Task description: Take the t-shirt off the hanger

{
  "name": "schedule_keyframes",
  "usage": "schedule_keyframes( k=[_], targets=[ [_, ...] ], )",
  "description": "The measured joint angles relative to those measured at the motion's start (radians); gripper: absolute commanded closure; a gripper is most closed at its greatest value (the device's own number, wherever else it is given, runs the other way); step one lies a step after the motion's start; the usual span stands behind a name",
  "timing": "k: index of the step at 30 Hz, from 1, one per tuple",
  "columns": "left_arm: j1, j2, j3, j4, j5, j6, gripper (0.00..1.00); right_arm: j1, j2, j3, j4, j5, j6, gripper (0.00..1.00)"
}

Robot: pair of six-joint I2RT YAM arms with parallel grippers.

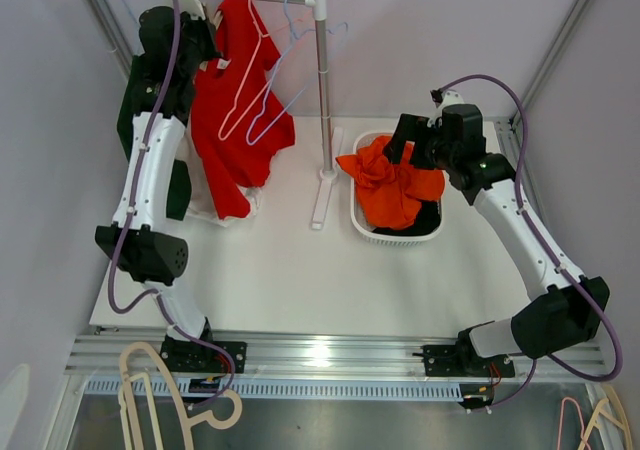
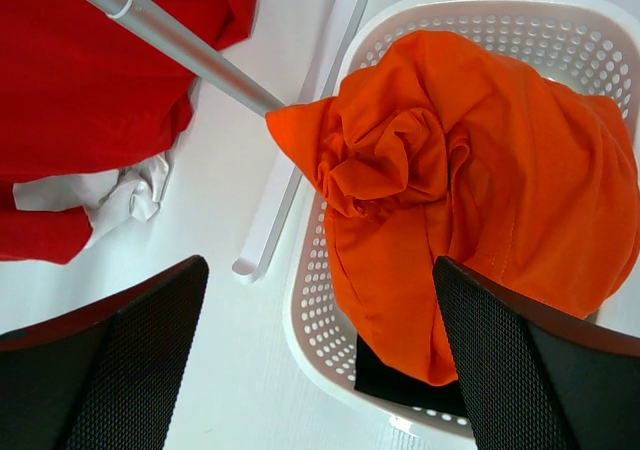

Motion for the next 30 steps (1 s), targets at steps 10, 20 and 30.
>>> schedule_keyframes(
  k=[10,20,30],
  targets=[
    [-0.002,-0.116,-0.06,0.027,-0.008,-0.004,0.99,-0.001,-0.03,-0.018,0.006,-0.019,0.001,0.0],
    [-0.066,-0.222,-0.179,-0.013,-0.172,-0.018,0.99,0.035,-0.079,-0.075,0.049,-0.055,-0.015,0.0],
    [-0.196,-0.471,-0.404,-0.133,-0.451,-0.08,0.99,0.169,-0.332,-0.32,0.293,-0.182,-0.075,0.0]
  ],
)
